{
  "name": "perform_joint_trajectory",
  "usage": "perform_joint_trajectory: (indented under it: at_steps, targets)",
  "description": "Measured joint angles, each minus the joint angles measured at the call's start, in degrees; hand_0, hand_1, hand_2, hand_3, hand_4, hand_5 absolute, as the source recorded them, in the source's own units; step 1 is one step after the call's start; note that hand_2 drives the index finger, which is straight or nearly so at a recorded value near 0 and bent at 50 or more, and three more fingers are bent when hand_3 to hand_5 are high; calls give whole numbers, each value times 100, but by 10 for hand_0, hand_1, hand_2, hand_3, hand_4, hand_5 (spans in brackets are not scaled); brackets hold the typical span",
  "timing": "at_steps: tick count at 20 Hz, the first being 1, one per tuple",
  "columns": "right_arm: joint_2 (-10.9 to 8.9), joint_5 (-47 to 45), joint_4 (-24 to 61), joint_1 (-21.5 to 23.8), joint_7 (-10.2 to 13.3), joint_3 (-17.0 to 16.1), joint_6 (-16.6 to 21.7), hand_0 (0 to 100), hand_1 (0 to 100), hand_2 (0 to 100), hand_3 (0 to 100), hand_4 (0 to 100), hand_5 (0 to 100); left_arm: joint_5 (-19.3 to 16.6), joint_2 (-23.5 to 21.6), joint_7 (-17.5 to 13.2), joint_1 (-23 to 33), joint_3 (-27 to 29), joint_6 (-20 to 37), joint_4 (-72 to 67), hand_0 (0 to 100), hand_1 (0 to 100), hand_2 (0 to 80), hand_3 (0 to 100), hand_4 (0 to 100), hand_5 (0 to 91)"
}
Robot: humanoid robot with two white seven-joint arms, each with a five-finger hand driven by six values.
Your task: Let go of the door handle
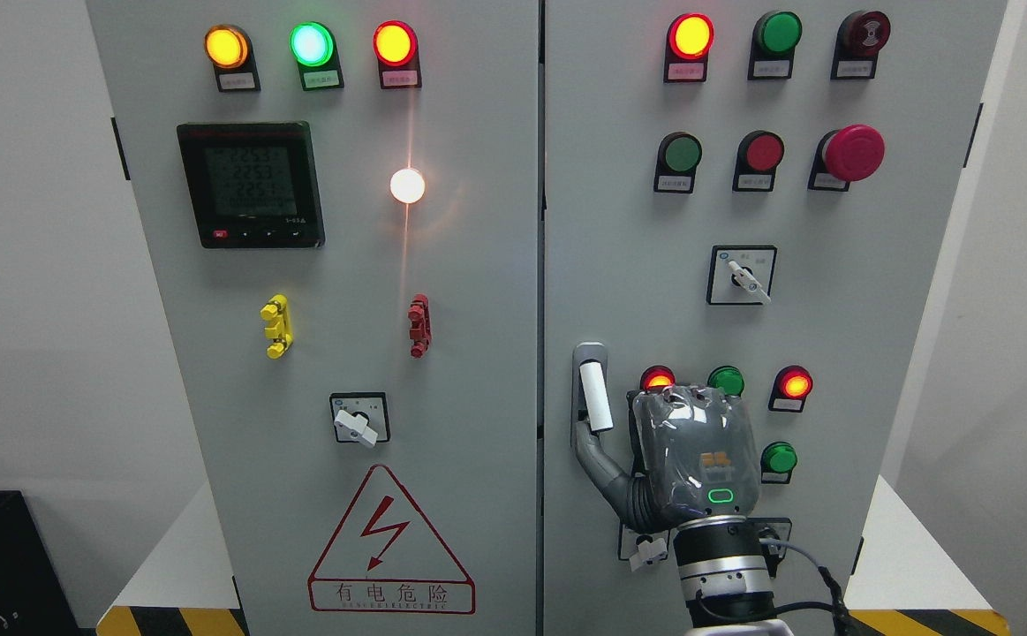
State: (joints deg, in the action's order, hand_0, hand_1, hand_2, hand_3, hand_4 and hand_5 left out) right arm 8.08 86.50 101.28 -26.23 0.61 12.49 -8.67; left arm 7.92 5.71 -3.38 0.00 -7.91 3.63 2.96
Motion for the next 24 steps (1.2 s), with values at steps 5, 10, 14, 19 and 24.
perform_joint_trajectory:
  at_steps: [5, 10, 14, 19, 24]
  targets:
    - [1, -1, 4, 3, 15, -14, 0, 476, 268, 920, 1000, 941, 935, 1, 0, 0, 0, 0, 0, 0, 120, 556, 0, 0, 0, 0]
    - [2, -1, 10, 4, 20, -27, 6, 476, 268, 917, 1000, 942, 936, 1, 0, 0, 0, 0, 0, 0, 120, 556, 0, 0, 0, 0]
    - [3, -2, 13, 4, 22, -34, 6, 475, 271, 916, 1000, 941, 937, 1, 0, 0, 0, 0, 0, 0, 120, 556, 0, 0, 0, 0]
    - [4, -1, 20, 7, 32, -44, -11, 477, 270, 914, 1000, 940, 939, 1, 0, 0, 0, 0, 0, 0, 120, 556, 0, 0, 0, 0]
    - [6, -2, 30, 10, 36, -52, -11, 477, 271, 914, 1000, 940, 939, 1, 0, 0, 0, 0, 0, -1, 120, 556, 0, 0, 0, 0]
